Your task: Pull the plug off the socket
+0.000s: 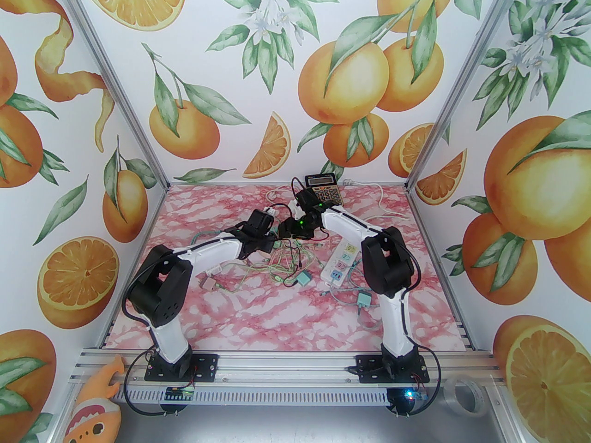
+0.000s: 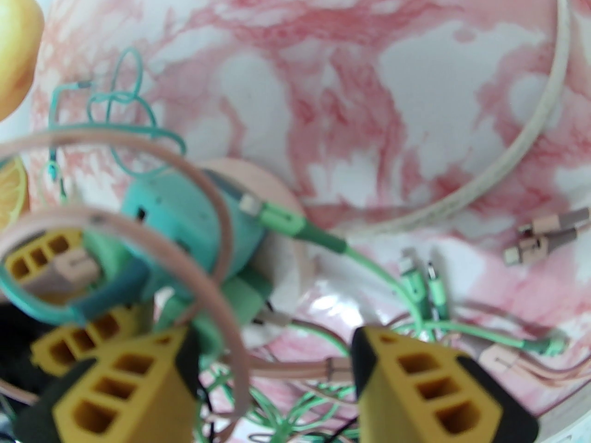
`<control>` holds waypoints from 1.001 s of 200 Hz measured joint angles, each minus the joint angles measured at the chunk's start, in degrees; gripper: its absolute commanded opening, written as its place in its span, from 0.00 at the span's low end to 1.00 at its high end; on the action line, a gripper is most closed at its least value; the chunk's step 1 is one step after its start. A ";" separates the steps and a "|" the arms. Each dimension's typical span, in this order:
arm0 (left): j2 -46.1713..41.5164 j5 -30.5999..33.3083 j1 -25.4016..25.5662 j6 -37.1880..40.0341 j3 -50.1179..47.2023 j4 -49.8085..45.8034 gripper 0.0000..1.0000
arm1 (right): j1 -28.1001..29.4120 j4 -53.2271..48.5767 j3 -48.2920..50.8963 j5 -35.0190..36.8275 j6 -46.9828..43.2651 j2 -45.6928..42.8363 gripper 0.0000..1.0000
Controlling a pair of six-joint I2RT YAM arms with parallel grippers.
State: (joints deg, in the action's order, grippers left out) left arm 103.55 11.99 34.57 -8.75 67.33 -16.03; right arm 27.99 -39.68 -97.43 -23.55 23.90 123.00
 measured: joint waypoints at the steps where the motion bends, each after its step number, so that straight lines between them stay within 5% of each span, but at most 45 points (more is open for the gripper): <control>1: 0.00 0.07 0.00 -0.04 0.00 0.02 0.00 | -0.02 -0.02 0.00 0.00 0.00 0.00 0.58; 50: 0.00 -0.39 -0.35 -0.83 0.00 0.00 0.00 | -0.02 -0.17 -0.09 0.00 0.00 0.00 0.58; 128: -0.66 -13.03 -6.75 -5.05 -0.02 -0.98 0.00 | 0.39 0.46 -0.09 0.09 0.04 0.07 0.59; 165: -0.68 -11.47 -5.95 -4.17 0.00 -1.03 0.00 | 0.39 0.17 -0.48 0.09 0.02 0.26 0.59; 200: -0.74 -3.72 -1.73 -0.24 0.17 -1.57 0.00 | 0.39 -0.96 -0.96 0.04 0.00 0.33 0.59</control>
State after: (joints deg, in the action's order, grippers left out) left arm 102.80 8.27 32.84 -8.99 67.51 -17.61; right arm 28.38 -40.64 -98.39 -23.51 23.90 123.33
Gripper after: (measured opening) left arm 0.278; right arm 0.587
